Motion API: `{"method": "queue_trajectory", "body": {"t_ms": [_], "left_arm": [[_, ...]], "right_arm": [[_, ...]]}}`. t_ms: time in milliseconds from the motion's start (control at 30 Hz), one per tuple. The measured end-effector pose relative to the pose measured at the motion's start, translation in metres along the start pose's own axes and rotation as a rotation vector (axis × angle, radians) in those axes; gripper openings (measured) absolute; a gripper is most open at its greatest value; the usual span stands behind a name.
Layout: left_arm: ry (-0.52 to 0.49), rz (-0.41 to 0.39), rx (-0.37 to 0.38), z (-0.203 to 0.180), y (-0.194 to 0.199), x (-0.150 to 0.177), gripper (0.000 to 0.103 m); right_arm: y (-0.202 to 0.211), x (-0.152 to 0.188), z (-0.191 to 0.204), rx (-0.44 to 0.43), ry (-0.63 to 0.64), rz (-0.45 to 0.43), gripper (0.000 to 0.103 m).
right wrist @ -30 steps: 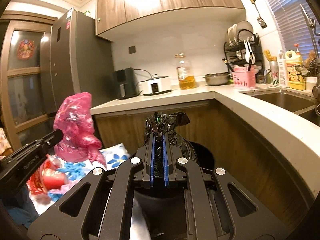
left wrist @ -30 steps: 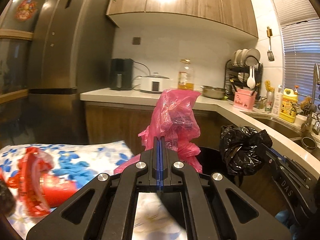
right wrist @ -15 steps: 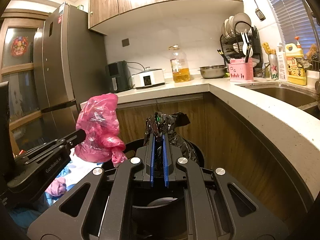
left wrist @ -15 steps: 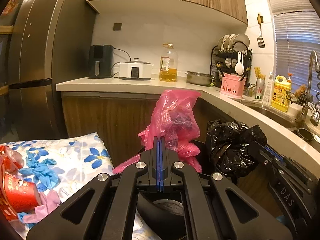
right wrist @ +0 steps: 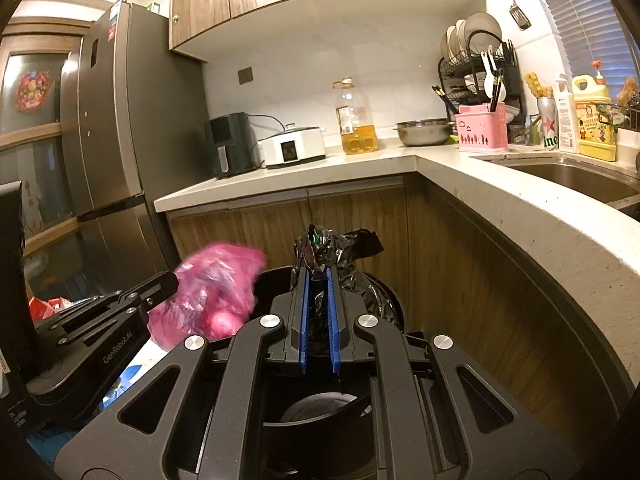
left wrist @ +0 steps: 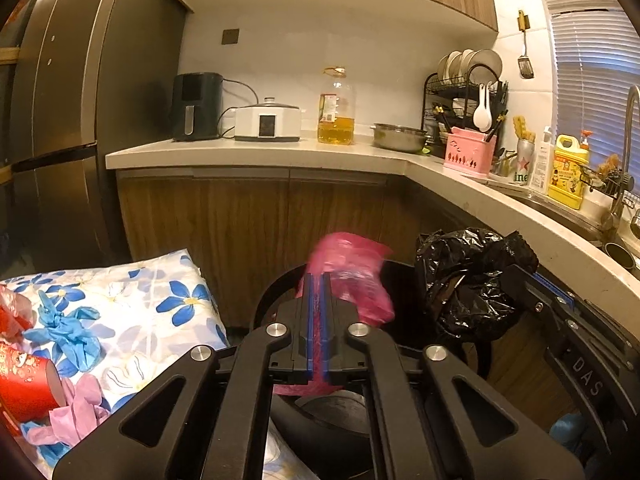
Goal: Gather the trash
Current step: 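Carry both bags over the black bin and open both tools to drop them, then move both open tools back toward the trash on the table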
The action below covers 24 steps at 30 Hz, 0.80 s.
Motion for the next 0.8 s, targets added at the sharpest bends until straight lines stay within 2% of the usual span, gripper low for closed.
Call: {"method": "queue_trajectory", "body": {"t_ms": [100, 167, 200, 233, 333, 367, 400, 533, 700, 800], "left_arm": [[0.011, -0.005, -0.001, 0.004, 0.001, 0.0, 0.03], [0.013, -0.011, -0.001, 0.006, 0.003, 0.001, 0.033], [0.014, -0.011, -0.004, 0.007, 0.003, 0.001, 0.037], [0.015, -0.013, -0.009, 0.009, 0.004, 0.001, 0.047], [0.043, -0.031, -0.045, 0.02, 0.01, 0.003, 0.063], [0.05, -0.032, -0.055, 0.024, 0.012, 0.004, 0.066], [0.058, -0.033, -0.068, 0.027, 0.013, 0.005, 0.073], [0.068, -0.042, -0.121, 0.039, 0.023, 0.008, 0.086], [0.061, -0.047, -0.174, 0.049, 0.038, 0.016, 0.089], [0.065, -0.039, -0.21, 0.058, 0.047, 0.024, 0.097]], "right_arm": [[-0.002, 0.001, 0.0, 0.0, 0.002, 0.006, 0.01], [-0.004, 0.001, 0.001, -0.001, 0.006, 0.011, 0.013], [-0.005, 0.002, 0.001, -0.002, 0.004, 0.015, 0.018], [-0.005, 0.003, 0.001, -0.002, 0.003, 0.016, 0.02], [-0.004, 0.004, -0.001, 0.0, -0.007, 0.015, 0.042], [-0.004, 0.005, -0.001, 0.0, -0.01, 0.017, 0.043], [-0.004, 0.006, -0.001, 0.002, -0.011, 0.022, 0.044], [0.0, 0.01, 0.004, 0.0, -0.004, 0.023, 0.057], [0.009, 0.013, 0.011, -0.001, 0.003, 0.025, 0.072], [0.017, 0.015, 0.014, 0.001, -0.003, 0.022, 0.077]]}}
Point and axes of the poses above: each gripper's, at about its wrist camera, not at the fingertips, and y roughly against the way its jaws point, z to its left, x to its underside, the point moved 7 cm from there along -y, roughly the way its jaws point, and after that the axes turned 13 degrees about z, right-handed, at the moved point
